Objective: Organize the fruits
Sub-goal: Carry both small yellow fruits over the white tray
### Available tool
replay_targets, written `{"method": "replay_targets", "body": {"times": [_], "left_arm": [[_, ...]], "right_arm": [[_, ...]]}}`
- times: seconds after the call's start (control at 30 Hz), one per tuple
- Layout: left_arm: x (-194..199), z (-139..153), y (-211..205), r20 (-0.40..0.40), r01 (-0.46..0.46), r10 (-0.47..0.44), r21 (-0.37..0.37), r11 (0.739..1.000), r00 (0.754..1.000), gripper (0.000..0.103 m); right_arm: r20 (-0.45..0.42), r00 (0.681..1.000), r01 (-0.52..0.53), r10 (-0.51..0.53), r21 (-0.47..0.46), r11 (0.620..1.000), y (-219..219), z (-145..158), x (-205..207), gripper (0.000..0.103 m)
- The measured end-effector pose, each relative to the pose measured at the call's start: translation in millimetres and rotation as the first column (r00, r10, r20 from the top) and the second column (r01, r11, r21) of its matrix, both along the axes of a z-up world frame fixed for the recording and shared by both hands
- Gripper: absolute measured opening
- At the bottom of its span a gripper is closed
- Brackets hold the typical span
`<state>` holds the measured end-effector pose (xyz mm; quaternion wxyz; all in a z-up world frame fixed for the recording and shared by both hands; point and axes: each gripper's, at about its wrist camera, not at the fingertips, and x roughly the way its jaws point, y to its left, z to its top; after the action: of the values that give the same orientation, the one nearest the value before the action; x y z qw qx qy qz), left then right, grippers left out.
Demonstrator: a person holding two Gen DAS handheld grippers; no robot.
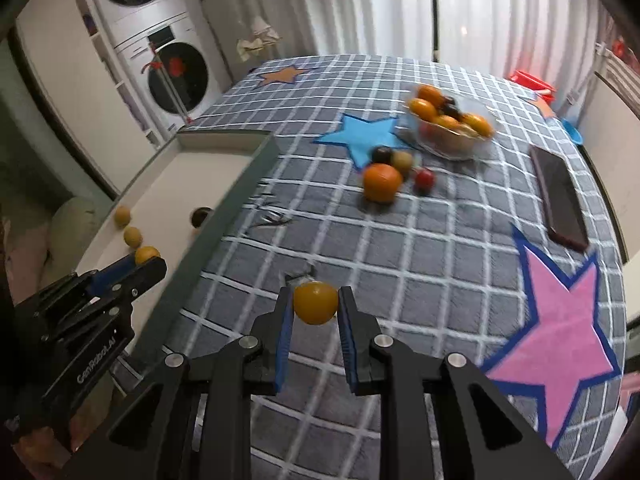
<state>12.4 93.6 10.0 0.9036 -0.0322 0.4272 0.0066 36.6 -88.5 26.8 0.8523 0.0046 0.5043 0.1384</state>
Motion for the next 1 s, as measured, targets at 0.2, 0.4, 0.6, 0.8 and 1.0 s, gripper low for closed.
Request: {"method": "replay_targets", "body": {"times": [0.2, 0.4, 0.6, 0.8, 1.0], "left_arm": [[11, 1, 34, -0.004, -0.079, 0.079, 0.01, 0.997, 0.997, 0.023], [19, -8, 56, -0.023, -0.139, 0.14, 0.01, 0.99, 0.99, 0.023], [24, -19, 69, -0.045, -0.171, 0.172, 0.016, 0.985, 0.984, 0.023], [24, -25, 76, -0.05, -0.185, 0.186, 0.025, 0.982, 0.981, 0.023], [24, -31, 82, -0.06, -0.202, 0.203, 0.024, 0.979, 0.977, 0.023]], "right_arm": [[0.005, 0.997, -0.078, 0.078, 0.01, 0.997, 41, 6, 17, 0.024], [0.003, 0.989, -0.147, 0.147, 0.023, 0.989, 77, 8, 28, 0.024], [-0.002, 0.982, -0.19, 0.19, 0.024, 0.982, 102, 5, 35, 0.024], [-0.014, 0.978, -0.207, 0.207, 0.025, 0.978, 116, 0, 39, 0.024], [-0.033, 0.975, -0.217, 0.218, 0.023, 0.976, 124, -7, 41, 0.024]]}}
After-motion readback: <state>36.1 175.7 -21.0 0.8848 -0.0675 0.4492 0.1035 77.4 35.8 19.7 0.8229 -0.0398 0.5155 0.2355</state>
